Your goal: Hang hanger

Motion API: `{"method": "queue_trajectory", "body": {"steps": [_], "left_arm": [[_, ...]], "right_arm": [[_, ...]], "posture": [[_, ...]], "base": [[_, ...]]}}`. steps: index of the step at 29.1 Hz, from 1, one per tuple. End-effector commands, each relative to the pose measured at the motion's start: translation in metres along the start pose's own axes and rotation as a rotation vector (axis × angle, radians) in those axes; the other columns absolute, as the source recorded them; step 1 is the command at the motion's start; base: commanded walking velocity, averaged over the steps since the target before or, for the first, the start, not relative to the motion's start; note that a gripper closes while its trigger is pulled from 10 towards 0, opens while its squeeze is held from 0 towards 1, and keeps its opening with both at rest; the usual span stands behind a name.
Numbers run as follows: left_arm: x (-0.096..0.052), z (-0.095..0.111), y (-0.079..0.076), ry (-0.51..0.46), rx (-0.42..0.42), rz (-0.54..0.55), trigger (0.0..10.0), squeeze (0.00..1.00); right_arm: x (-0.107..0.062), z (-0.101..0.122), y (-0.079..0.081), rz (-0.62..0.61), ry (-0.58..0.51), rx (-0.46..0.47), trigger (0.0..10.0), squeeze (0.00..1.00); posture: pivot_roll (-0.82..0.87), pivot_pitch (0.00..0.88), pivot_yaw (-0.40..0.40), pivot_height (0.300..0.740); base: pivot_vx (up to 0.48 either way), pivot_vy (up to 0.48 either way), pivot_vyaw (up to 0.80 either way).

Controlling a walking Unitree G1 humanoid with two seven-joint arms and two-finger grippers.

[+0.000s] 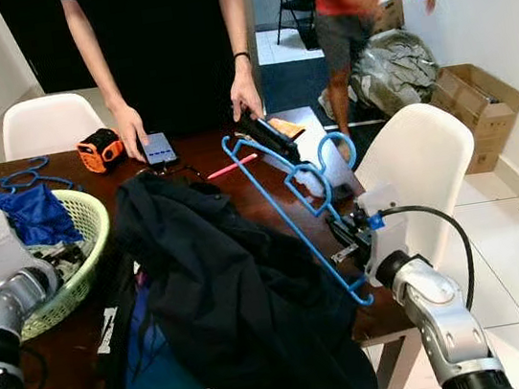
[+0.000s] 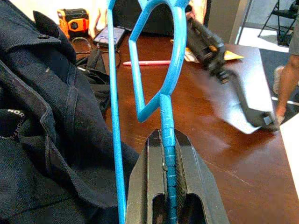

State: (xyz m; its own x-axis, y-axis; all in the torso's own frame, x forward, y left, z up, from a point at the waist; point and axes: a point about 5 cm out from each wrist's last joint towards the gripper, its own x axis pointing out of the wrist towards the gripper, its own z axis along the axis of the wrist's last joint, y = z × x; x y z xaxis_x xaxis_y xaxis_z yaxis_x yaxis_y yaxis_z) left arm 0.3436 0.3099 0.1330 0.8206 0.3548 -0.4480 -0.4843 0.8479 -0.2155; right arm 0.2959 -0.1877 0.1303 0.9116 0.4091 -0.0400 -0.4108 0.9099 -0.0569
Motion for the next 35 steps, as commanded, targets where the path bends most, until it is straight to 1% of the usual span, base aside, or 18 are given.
{"method": "queue_trajectory", "body": {"steps": [1,7,12,21,22,23,24,31,35], "left_arm": [[0.001,-0.006,0.008,0.041,0.011,0.035,10.0,0.00],[0.002,-0.013,0.008,0.069,0.005,0.044,10.0,0.00],[0.003,-0.021,0.005,0.106,0.001,0.022,10.0,0.00],[0.003,-0.026,0.003,0.121,0.002,0.004,10.0,0.00],[0.003,-0.026,0.002,0.117,-0.006,-0.005,4.0,0.00],[0.003,-0.026,0.002,0.117,-0.006,-0.005,4.0,0.00],[0.003,-0.025,0.001,0.111,-0.014,-0.012,0.0,0.00],[0.002,-0.020,0.001,0.082,-0.024,-0.018,0.0,0.00],[0.002,-0.014,-0.001,0.041,-0.017,-0.018,0.0,0.00]], "right_arm": [[-0.001,0.004,-0.001,-0.004,-0.007,-0.008,10.0,0.00],[-0.001,0.004,-0.001,-0.006,-0.006,-0.010,10.0,0.00],[-0.001,0.003,-0.001,-0.007,-0.004,-0.009,10.0,0.00],[0.000,0.003,0.000,-0.007,-0.003,-0.005,10.0,0.00],[0.000,0.003,0.000,-0.007,-0.003,-0.004,10.0,0.00],[0.000,0.003,0.000,-0.007,-0.003,-0.004,10.0,0.00],[0.000,0.003,0.000,-0.008,-0.003,-0.003,10.0,0.00],[0.000,0.002,0.000,-0.008,-0.002,0.000,10.0,0.00],[0.000,0.002,0.000,-0.009,-0.004,0.000,10.0,0.00]], "posture": [[-0.08,0.030,-0.007,0.740],[-0.08,0.030,-0.007,0.740],[-0.08,0.017,-0.008,0.740],[-0.07,0.013,-0.007,0.740],[-0.07,0.013,-0.007,0.740],[-0.07,0.013,-0.007,0.740],[-0.07,0.013,-0.007,0.740],[-0.07,0.009,-0.007,0.740],[-0.06,0.010,-0.005,0.740]], "base": [[0.000,0.000,0.00],[0.000,0.000,0.00],[0.000,0.000,0.00],[0.000,0.000,0.00],[0.000,0.000,0.00],[0.000,0.000,0.00],[0.000,0.000,0.00],[0.000,0.000,0.00],[0.000,0.000,0.00]]}}
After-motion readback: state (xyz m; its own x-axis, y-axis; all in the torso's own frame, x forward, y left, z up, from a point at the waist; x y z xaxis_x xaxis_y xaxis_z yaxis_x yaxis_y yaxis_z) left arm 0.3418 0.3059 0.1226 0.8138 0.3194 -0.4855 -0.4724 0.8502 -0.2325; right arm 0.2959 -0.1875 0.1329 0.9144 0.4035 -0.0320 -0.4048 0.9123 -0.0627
